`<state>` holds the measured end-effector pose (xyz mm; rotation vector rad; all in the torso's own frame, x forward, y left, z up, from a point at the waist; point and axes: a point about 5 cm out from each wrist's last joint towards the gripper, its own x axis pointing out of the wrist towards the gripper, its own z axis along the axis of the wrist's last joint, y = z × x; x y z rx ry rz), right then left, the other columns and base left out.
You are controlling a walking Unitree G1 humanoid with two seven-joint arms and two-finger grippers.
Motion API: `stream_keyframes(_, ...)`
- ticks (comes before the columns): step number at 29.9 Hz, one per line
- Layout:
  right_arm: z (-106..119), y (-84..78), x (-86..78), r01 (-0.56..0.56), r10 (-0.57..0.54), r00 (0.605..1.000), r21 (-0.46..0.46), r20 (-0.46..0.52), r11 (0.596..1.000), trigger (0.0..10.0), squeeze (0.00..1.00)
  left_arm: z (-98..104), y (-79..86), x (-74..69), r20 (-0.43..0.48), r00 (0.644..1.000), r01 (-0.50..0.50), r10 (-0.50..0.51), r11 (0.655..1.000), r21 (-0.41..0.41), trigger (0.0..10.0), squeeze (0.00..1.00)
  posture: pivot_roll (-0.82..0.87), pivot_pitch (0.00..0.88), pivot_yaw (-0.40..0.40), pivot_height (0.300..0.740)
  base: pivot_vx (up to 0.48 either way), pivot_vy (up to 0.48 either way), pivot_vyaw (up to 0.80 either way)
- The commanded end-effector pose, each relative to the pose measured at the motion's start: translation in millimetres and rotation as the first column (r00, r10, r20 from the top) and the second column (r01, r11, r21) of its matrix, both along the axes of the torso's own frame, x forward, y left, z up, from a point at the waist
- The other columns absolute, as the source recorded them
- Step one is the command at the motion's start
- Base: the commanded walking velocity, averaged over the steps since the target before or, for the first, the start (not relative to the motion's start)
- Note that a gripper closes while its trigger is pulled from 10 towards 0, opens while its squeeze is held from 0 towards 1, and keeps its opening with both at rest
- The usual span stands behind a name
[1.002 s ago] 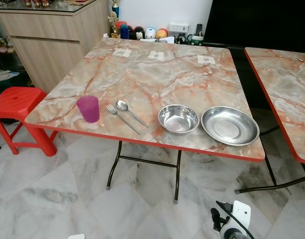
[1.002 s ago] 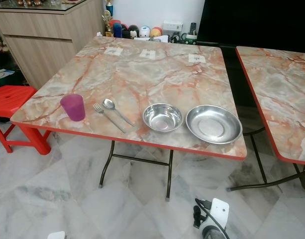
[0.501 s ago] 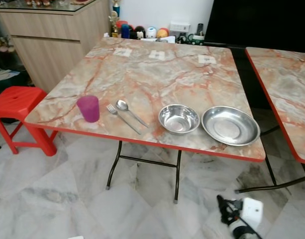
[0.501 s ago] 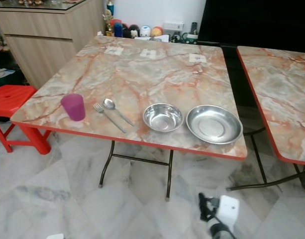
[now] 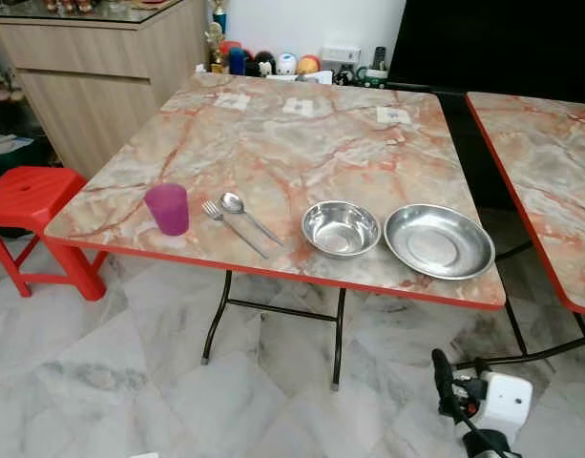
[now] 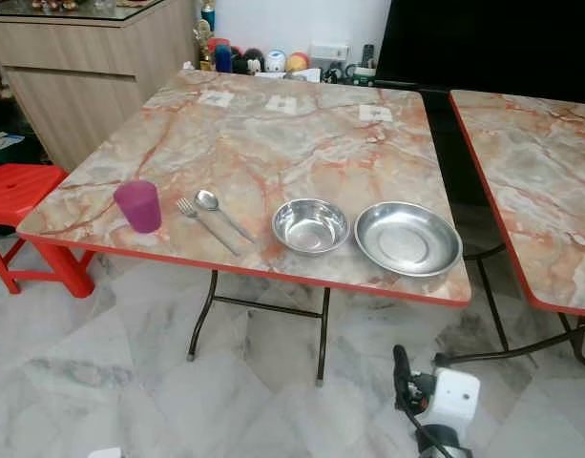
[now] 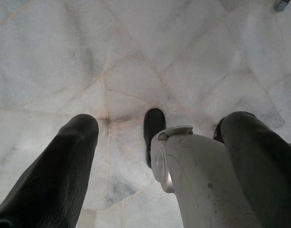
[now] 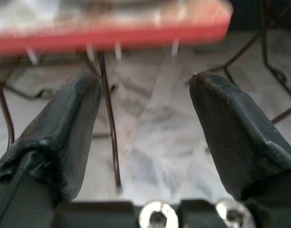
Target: Setting the table
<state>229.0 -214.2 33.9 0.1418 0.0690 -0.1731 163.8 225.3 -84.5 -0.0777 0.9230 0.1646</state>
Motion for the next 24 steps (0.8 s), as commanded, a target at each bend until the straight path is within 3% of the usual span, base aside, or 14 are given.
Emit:
stream_keyframes(1,9.1,-2.5,6.3,0.011,-0.011,1.000,0.004,0.025,1.000,10.0,0.00,-3.9,0.7,-9.4,-0.028,1.000,-0.003,0.003,1.000,0.000,10.0,0.00,0.00,0.059,-0.053,0.740,0.000,0.000,0.00)
stream_keyframes(7,27.5,7.8,29.7,-0.029,0.030,0.996,-0.014,0.086,0.999,10.0,0.00,-6.1,3.3,-16.8,-0.043,0.999,-0.013,0.014,1.000,0.005,10.0,0.00,-0.01,0.000,-0.028,0.740,0.000,0.000,0.00)
stream_keyframes(14,32.9,20.0,35.6,-0.101,0.105,0.991,-0.044,0.084,0.994,10.0,0.00,-8.4,5.6,-24.8,-0.057,0.998,-0.031,0.032,0.999,0.012,10.0,0.00,-0.04,0.000,-0.014,0.740,0.000,0.000,0.00)
stream_keyframes(18,48.4,26.3,43.8,-0.158,0.168,0.980,-0.095,0.110,0.983,10.0,0.00,-10.5,3.2,-29.9,-0.057,0.997,-0.048,0.048,0.999,0.009,10.0,0.00,-0.07,0.000,-0.018,0.740,0.000,0.000,0.00)
stream_keyframes(24,59.0,24.4,48.5,-0.097,0.108,0.983,-0.076,0.150,0.992,10.0,0.00,-12.7,-5.7,-31.3,-0.064,0.998,-0.011,0.012,1.000,0.002,10.0,0.00,-0.04,0.000,-0.009,0.740,0.000,0.000,-0.71)
